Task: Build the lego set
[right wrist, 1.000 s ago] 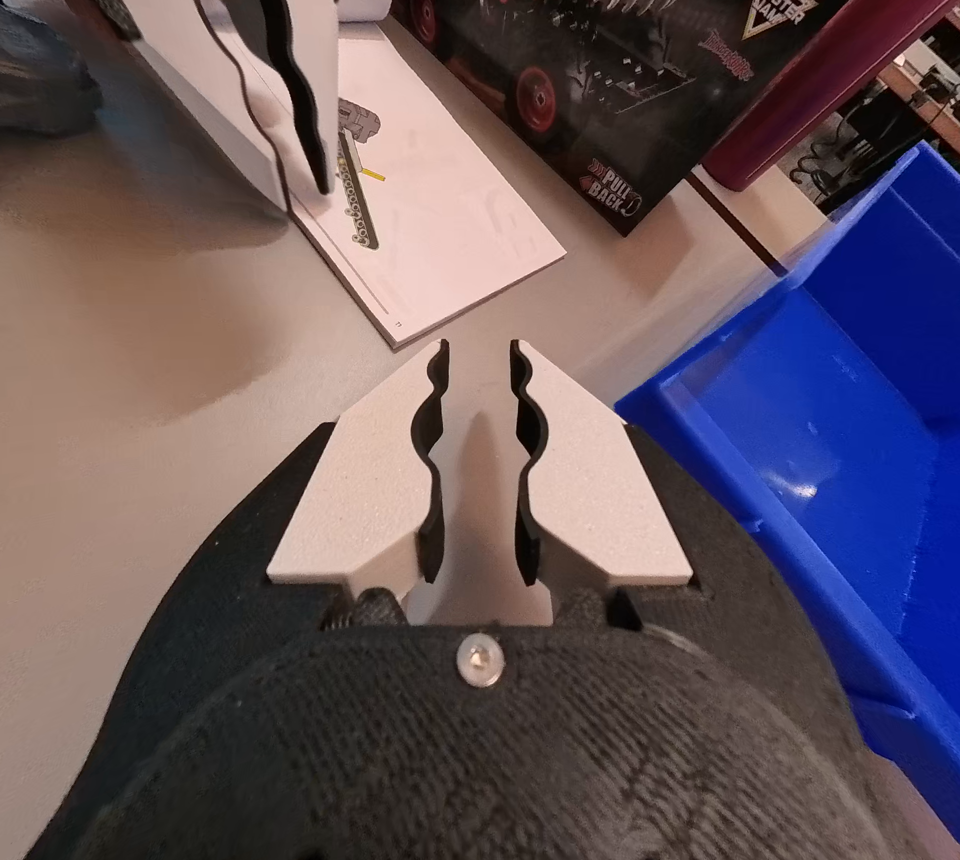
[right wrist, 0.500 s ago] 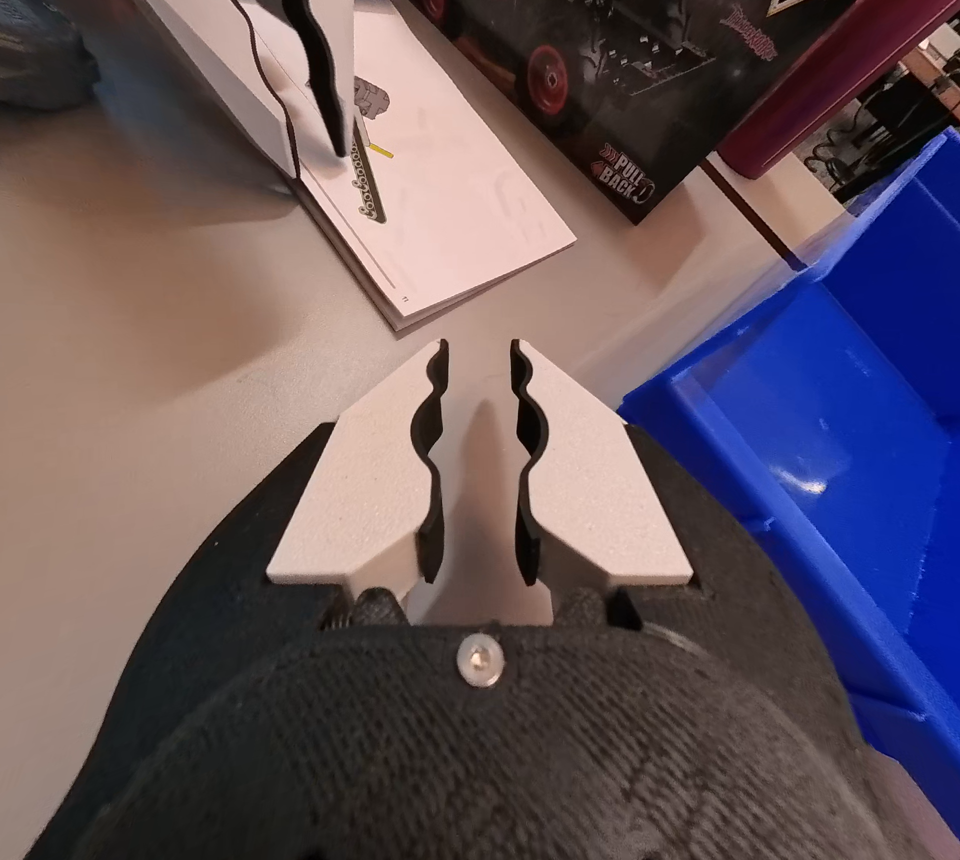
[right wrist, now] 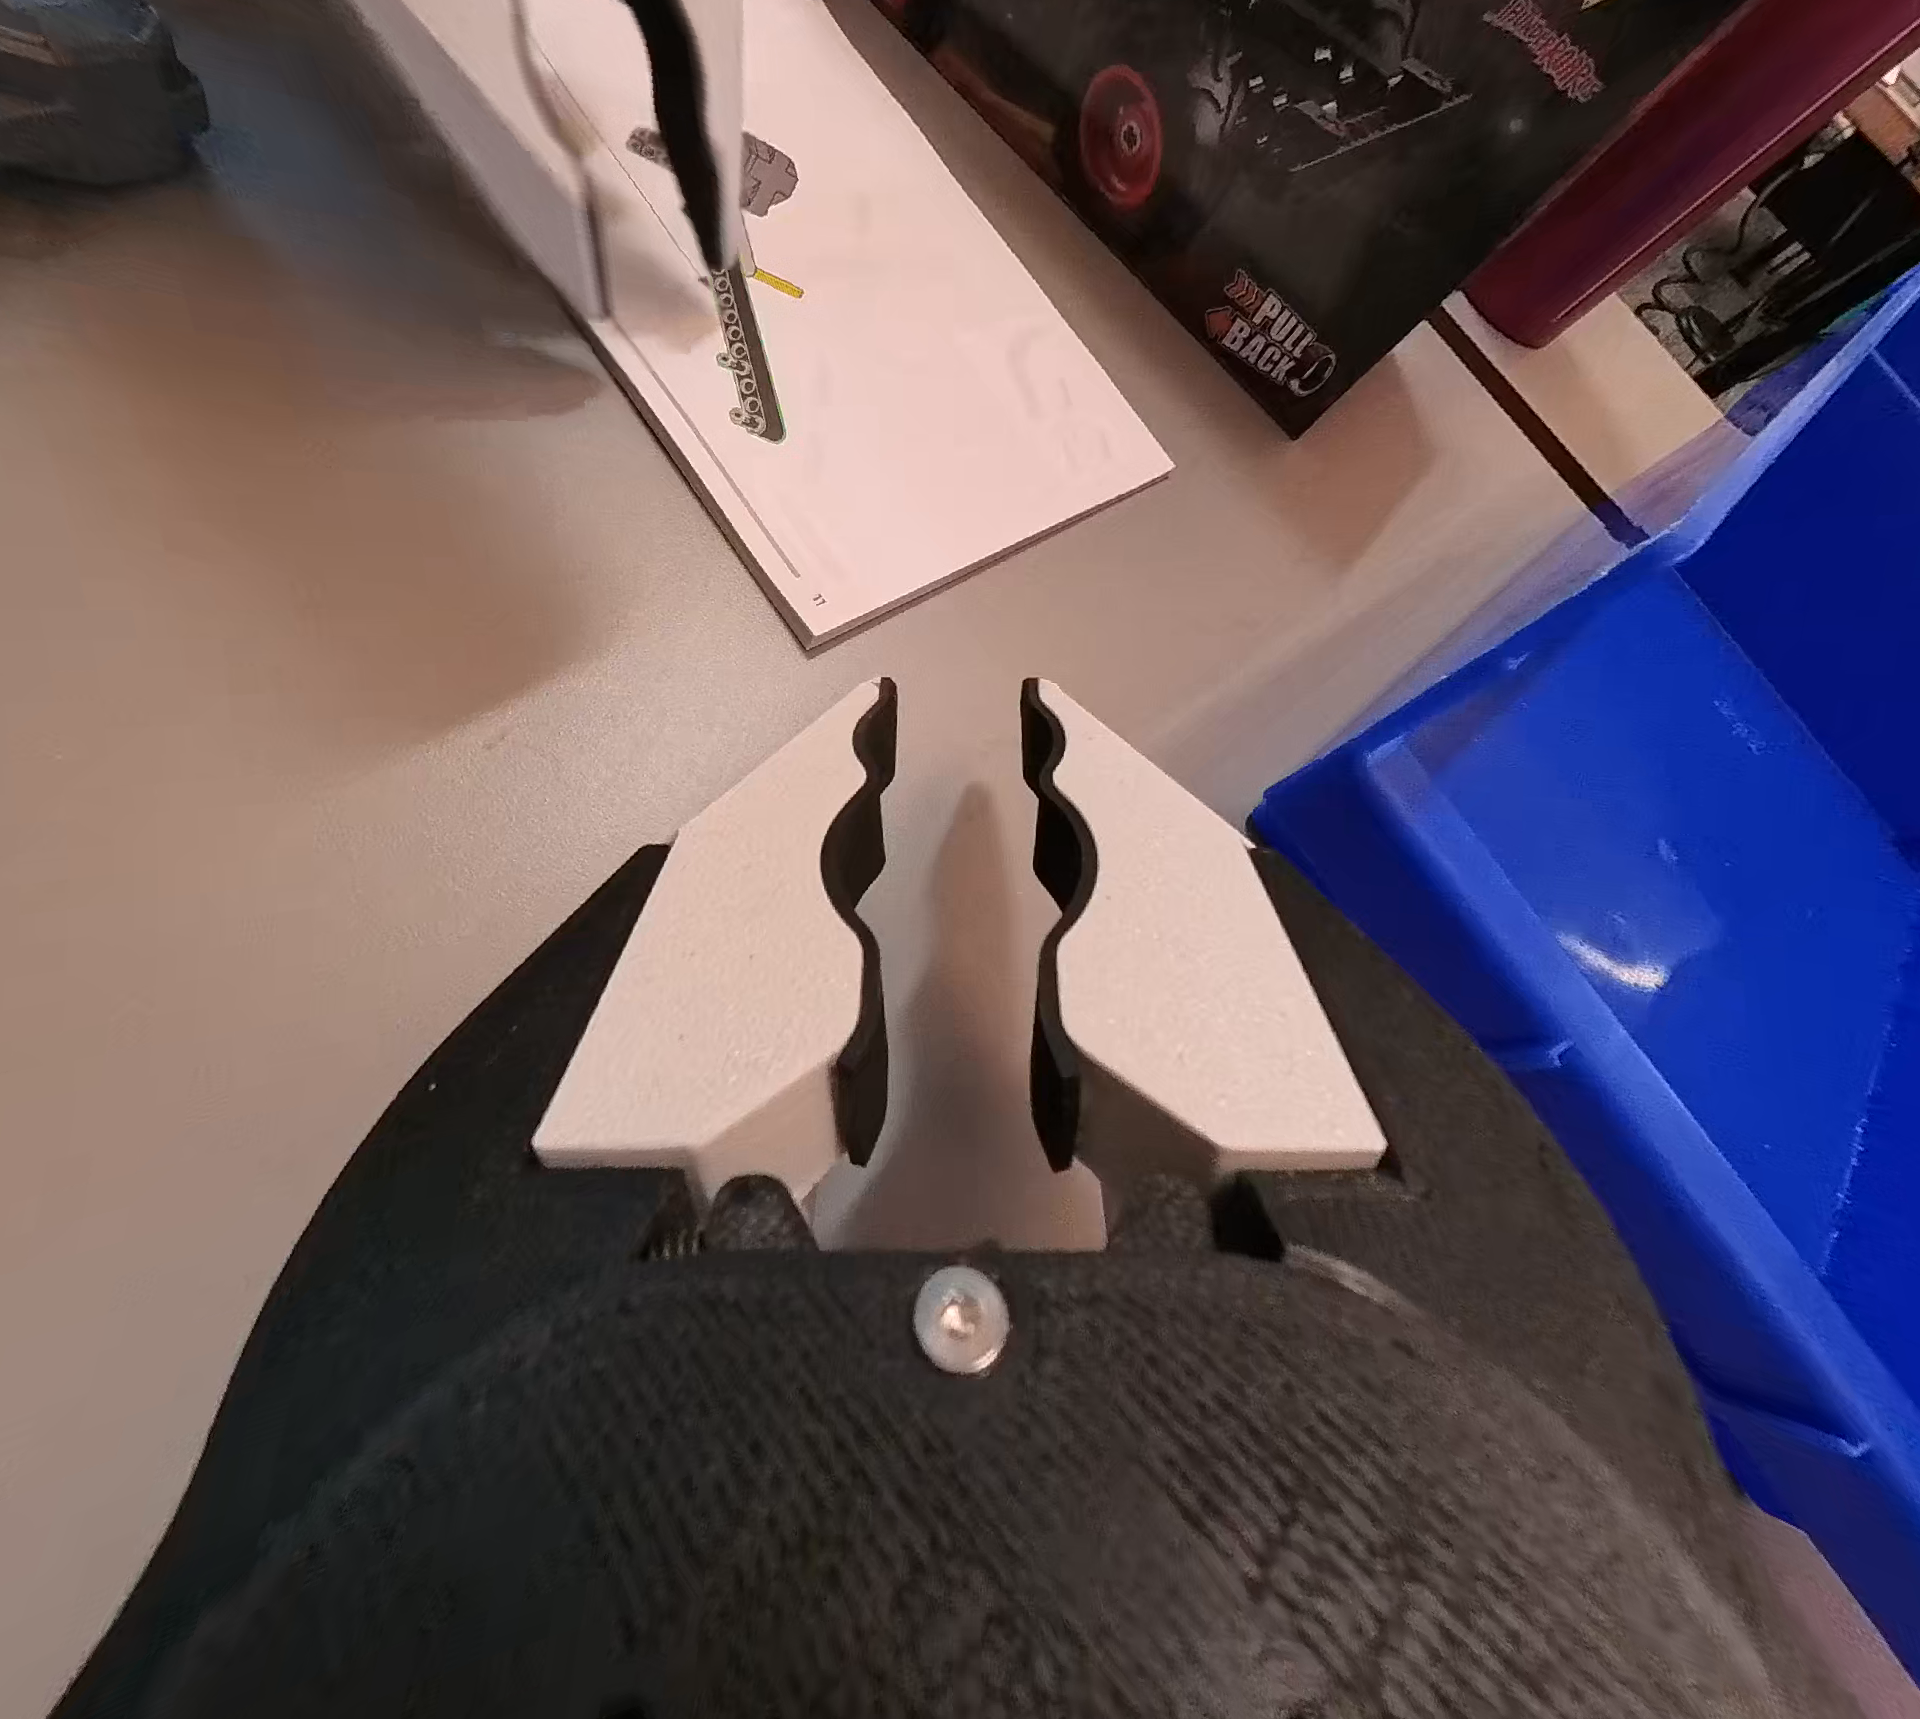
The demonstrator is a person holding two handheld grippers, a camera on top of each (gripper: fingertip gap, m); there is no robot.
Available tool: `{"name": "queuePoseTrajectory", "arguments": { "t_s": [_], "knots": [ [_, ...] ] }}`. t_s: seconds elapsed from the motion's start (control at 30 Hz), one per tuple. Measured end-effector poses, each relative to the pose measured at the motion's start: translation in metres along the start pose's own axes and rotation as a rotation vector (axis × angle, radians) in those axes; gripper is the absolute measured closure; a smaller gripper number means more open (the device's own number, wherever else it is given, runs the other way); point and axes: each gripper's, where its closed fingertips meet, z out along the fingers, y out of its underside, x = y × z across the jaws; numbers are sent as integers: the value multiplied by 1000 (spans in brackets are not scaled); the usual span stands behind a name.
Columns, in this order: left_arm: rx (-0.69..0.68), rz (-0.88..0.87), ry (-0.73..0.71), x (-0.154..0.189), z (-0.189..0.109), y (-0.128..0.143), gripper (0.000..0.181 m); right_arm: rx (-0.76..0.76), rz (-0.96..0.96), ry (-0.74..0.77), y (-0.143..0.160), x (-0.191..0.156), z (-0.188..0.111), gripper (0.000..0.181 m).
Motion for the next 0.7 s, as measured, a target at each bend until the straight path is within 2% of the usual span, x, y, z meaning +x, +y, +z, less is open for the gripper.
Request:
{"name": "queuePoseTrajectory", "arguments": {
  "t_s": [0.1,0.27,0.53,0.7],
  "knots": [
    [7,12,27,6,3,-2,151,0,1,-1,0,0,0,160],
    [-25,46,-40,-4,7,4,152,-10,-8,-5,1,-1,0,160],
    [16,-4,-14,-7,-1,1,151,-17,-11,-9,2,-2,1,160],
    [-5,-7,-16,-9,0,4,150,-20,-8,-13,3,-2,1,159]
  ]
}}
